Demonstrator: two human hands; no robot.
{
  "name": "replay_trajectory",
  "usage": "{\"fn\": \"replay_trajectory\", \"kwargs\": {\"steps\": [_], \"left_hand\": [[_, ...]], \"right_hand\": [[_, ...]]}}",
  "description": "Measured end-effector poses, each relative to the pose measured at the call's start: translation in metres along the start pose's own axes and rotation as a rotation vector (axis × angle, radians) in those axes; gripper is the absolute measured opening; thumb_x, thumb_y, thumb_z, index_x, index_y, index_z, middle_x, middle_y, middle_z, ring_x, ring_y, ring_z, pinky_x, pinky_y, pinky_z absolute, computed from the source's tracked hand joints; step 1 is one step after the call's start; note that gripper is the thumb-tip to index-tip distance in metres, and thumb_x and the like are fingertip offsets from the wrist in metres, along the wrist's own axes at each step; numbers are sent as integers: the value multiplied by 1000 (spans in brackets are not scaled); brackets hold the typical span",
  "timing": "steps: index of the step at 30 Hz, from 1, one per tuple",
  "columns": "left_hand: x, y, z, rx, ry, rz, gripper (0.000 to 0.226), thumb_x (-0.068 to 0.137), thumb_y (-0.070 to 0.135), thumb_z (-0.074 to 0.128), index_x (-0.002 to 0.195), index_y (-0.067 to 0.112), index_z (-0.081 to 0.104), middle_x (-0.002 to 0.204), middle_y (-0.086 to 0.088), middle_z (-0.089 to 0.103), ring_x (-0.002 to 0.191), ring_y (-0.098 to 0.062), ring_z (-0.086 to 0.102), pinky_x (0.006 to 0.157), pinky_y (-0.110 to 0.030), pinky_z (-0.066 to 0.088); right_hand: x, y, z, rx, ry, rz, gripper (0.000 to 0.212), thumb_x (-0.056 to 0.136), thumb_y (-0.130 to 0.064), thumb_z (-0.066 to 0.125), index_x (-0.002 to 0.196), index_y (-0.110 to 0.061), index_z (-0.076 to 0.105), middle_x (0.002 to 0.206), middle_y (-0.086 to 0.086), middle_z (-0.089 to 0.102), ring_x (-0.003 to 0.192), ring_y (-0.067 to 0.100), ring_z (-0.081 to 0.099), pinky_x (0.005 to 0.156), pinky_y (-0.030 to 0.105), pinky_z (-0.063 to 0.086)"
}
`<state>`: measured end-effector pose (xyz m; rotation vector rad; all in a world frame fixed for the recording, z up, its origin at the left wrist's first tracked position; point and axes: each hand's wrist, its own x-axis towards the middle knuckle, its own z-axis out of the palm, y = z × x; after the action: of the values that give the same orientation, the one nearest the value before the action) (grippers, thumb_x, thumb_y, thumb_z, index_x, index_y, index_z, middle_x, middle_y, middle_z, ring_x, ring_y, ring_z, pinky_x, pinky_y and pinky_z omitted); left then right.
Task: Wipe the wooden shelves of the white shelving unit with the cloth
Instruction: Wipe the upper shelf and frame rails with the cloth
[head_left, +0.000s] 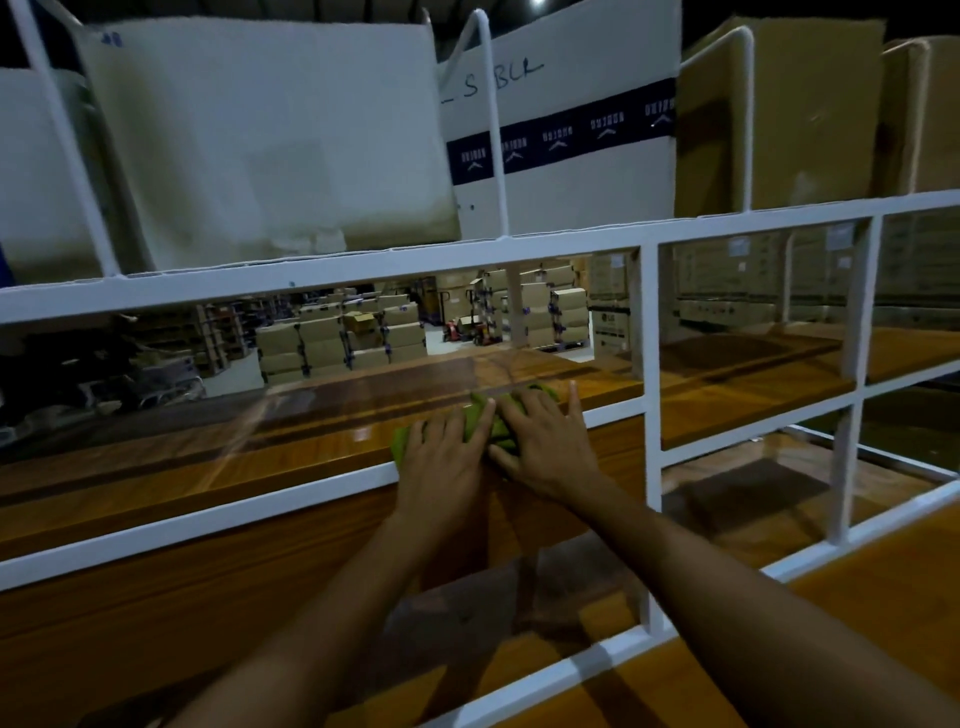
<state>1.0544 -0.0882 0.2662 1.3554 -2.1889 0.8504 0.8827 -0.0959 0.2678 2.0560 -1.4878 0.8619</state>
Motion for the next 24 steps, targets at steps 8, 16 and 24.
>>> {"fn": "replay_trajectory", "kwargs": {"steps": [8, 16, 24], "left_hand": [[58, 90, 2, -144, -42, 16, 65, 99, 35, 45, 156, 26, 14, 156, -12, 31, 139, -33, 30, 114, -46, 20], [40, 66, 6, -148, 59, -57, 53, 89, 31, 49, 142, 29, 46, 130, -6, 60, 116, -28, 54, 93, -43, 41], [70, 88, -3, -156, -29, -63, 54, 97, 34, 45, 149, 25, 34, 146, -5, 45, 130, -26, 41, 104, -42, 31]], "right_hand": [[-16, 109, -7, -73, 54, -2, 64, 90, -72, 35, 139, -31, 41, 134, 5, 54, 130, 26, 47, 114, 66, 18], [-9, 68, 6, -26, 38, 37, 59, 92, -52, 44, 144, -27, 39, 138, 8, 49, 134, 29, 38, 119, 55, 14], [1, 95, -8, -51, 19, -5, 65, 91, -56, 27, 136, -17, 52, 126, 11, 61, 121, 30, 52, 119, 51, 16]]}}
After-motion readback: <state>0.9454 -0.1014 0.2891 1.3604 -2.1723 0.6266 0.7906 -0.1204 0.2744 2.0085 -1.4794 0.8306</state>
